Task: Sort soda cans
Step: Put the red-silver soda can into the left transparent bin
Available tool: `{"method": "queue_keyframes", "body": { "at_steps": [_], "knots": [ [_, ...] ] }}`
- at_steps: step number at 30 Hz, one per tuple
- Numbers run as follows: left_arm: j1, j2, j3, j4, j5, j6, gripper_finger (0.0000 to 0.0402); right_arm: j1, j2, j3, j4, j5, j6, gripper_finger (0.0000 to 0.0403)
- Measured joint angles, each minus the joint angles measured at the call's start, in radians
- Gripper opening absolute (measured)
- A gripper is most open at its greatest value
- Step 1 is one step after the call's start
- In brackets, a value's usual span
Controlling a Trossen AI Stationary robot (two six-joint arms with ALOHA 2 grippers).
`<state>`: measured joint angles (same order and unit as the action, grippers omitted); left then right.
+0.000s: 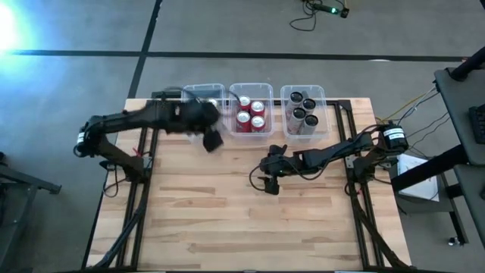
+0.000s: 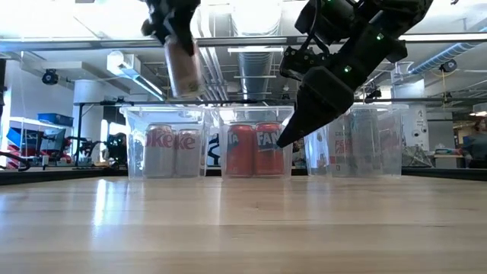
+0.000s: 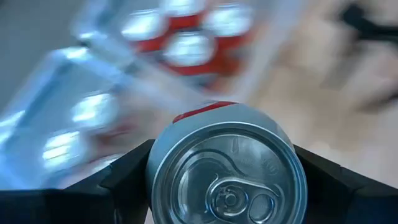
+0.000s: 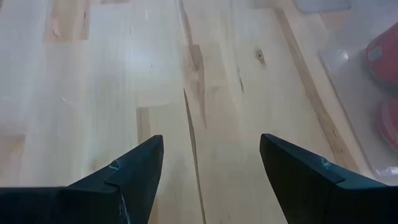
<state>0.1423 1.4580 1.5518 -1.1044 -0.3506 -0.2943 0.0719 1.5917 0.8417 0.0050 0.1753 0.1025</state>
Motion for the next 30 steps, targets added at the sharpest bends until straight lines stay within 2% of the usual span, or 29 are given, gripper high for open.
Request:
{"method": "queue_keyframes", "body": {
  "at_steps": [2,7,12,20,30],
  "knots": [
    [0.062,-0.02,-0.004,-0.025,-0.038,0.015,0.0283,0.0,0.0,0.0,0.008,0.0,0.0,0.0261],
    [0.222,-0.034,-0.009,0.009,-0.029,0.098,0.0283,0.0,0.0,0.0,0.008,0.0,0.008,0.0265],
    [0.333,0.02,-0.034,0.024,0.114,0.137,0.0283,0.002,0.0,0.0,0.005,0.0,0.017,0.0273],
    [0.346,0.137,-0.036,0.061,0.153,0.189,0.0283,0.002,0.0,0.0,-0.002,0.0,0.017,0.0279],
    [0.377,0.237,-0.036,0.054,0.212,0.255,0.0283,0.002,0.0,0.0,-0.024,0.0,0.035,0.026]
  ]
}}
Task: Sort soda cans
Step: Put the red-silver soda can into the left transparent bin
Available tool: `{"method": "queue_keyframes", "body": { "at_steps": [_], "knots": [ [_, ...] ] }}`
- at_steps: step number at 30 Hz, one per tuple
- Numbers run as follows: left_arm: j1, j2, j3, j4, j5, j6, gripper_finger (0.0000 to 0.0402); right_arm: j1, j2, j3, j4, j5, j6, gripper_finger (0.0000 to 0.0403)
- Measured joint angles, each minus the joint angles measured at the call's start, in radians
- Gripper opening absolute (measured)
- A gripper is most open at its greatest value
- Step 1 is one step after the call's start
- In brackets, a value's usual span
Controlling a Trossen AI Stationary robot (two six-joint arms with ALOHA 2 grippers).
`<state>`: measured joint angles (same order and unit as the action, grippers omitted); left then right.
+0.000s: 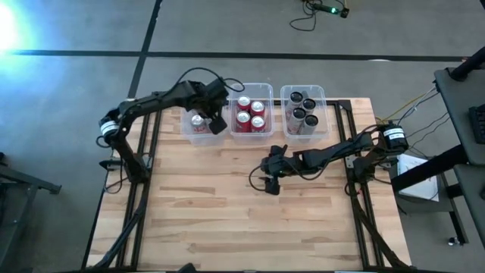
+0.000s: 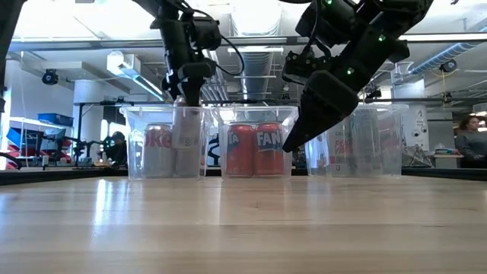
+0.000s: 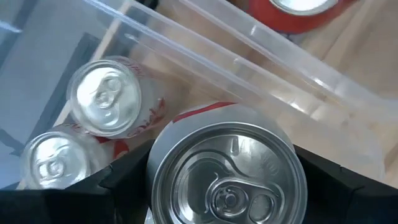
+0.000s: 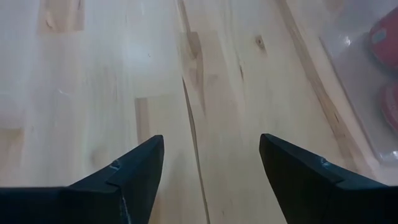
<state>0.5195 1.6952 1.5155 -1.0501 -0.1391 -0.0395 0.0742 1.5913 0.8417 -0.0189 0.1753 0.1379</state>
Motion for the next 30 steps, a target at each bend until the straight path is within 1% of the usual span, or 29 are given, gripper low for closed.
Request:
{"method": "queue_keyframes", "body": {
  "at_steps": [8,13,17,20,25,30],
  "knots": [
    [0.021,0.011,-0.005,-0.015,0.044,0.059,0.0283,0.0,0.0,0.0,-0.029,0.0,0.011,0.0259],
    [0.054,0.011,-0.055,0.018,0.107,0.064,0.0283,0.0,0.0,0.0,-0.029,0.0,0.018,0.027],
    [0.064,0.011,-0.093,0.052,0.112,0.062,0.0283,0.0,0.0,0.0,-0.029,0.0,0.022,0.0277],
    [0.064,0.011,-0.099,0.085,0.116,0.055,0.0283,0.0,0.0,0.0,-0.029,0.0,0.022,0.0281],
    [0.063,0.014,-0.109,0.095,0.128,0.056,0.0285,0.0,0.0,0.0,-0.029,0.0,0.032,0.0287],
    [0.063,0.015,-0.163,0.133,0.128,0.056,0.0287,0.0,0.0,0.0,-0.029,0.0,0.037,0.0291]
  ]
}}
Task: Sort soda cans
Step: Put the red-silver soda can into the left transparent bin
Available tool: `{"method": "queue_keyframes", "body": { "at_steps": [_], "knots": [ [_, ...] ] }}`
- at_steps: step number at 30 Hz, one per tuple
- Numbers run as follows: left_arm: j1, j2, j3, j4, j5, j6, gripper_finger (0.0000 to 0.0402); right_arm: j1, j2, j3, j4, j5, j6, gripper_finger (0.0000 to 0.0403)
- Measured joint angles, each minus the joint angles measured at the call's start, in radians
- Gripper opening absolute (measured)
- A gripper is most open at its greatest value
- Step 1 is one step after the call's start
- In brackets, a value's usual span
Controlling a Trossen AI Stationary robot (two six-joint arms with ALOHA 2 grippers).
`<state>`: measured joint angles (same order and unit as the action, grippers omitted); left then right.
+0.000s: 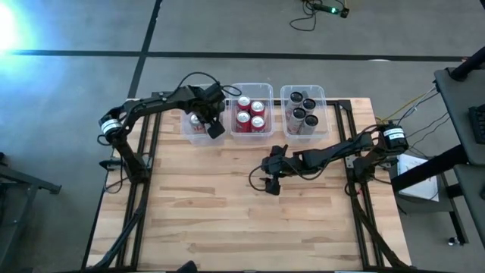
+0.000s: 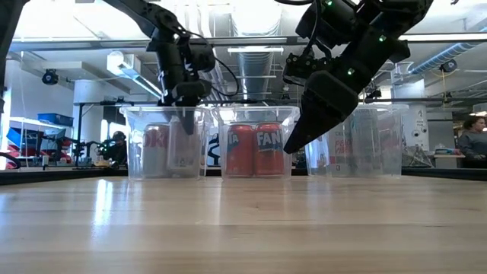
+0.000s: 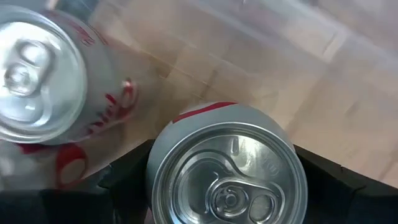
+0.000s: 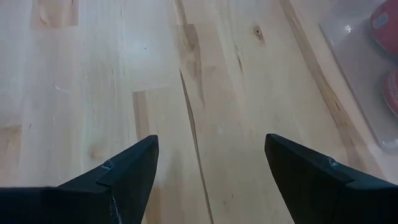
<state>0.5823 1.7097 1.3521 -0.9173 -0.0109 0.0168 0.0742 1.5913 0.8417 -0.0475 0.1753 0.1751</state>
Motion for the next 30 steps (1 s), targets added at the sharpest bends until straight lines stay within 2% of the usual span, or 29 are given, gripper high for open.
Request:
{"method": "queue_keyframes", "body": {
  "at_steps": [4,13,24,30],
  "knots": [
    [0.0,-0.001,-0.041,0.057,0.0,-0.011,0.0287,0.0,0.0,0.0,0.0,0.0,0.0,0.0285],
    [0.0,-0.005,-0.051,0.068,0.002,0.001,0.0288,0.002,0.0,0.0,0.0,0.0,-0.001,0.0276],
    [-0.003,-0.023,-0.003,0.026,-0.002,0.007,0.0289,0.002,0.0,0.0,-0.001,-0.001,-0.002,0.0304],
    [-0.003,-0.02,-0.017,0.013,0.001,-0.017,0.0338,0.01,0.0,0.0,-0.001,-0.001,-0.001,0.0318]
  ]
}}
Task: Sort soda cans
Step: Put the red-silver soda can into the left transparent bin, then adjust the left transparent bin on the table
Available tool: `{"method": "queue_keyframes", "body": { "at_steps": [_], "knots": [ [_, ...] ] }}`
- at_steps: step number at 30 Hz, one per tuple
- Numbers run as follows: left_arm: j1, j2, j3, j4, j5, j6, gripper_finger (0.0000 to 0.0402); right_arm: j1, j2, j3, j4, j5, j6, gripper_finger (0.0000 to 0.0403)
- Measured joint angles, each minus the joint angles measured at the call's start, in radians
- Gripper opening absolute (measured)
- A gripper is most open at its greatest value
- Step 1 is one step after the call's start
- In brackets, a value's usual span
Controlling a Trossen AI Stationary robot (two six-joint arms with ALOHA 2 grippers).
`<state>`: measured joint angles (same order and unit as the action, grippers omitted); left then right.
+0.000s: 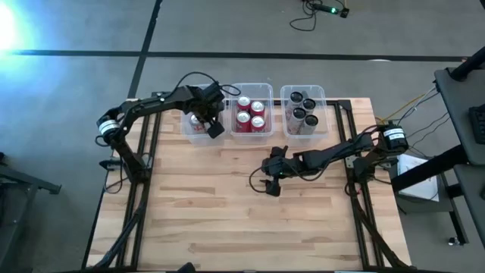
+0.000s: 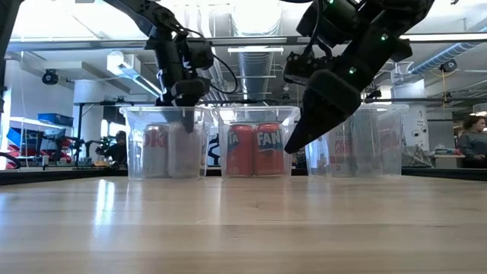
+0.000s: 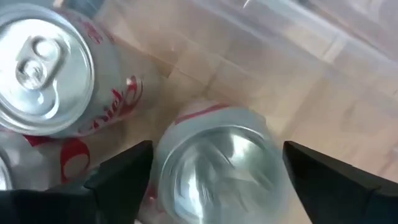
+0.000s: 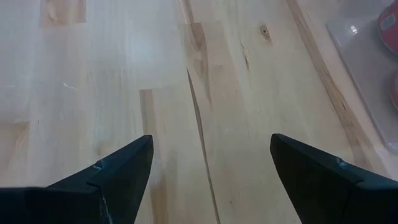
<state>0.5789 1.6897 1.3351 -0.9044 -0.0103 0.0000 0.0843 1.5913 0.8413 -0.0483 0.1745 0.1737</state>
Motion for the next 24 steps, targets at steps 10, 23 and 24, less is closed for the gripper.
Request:
{"method": "queue_keyframes", "body": {
  "at_steps": [10,23,24],
  "knots": [
    [-0.002,-0.059,0.04,-0.039,0.003,-0.016,0.0371,0.003,0.0,0.0,0.0,0.0,-0.009,0.0328],
    [-0.1,-0.301,0.037,-0.01,0.003,-0.039,0.0368,0.003,0.0,0.0,0.0,0.0,-0.03,0.0316],
    [-0.12,-0.32,0.023,-0.004,0.003,-0.037,0.0368,0.003,0.0,0.0,0.0,0.0,-0.031,0.0318]
  ]
}}
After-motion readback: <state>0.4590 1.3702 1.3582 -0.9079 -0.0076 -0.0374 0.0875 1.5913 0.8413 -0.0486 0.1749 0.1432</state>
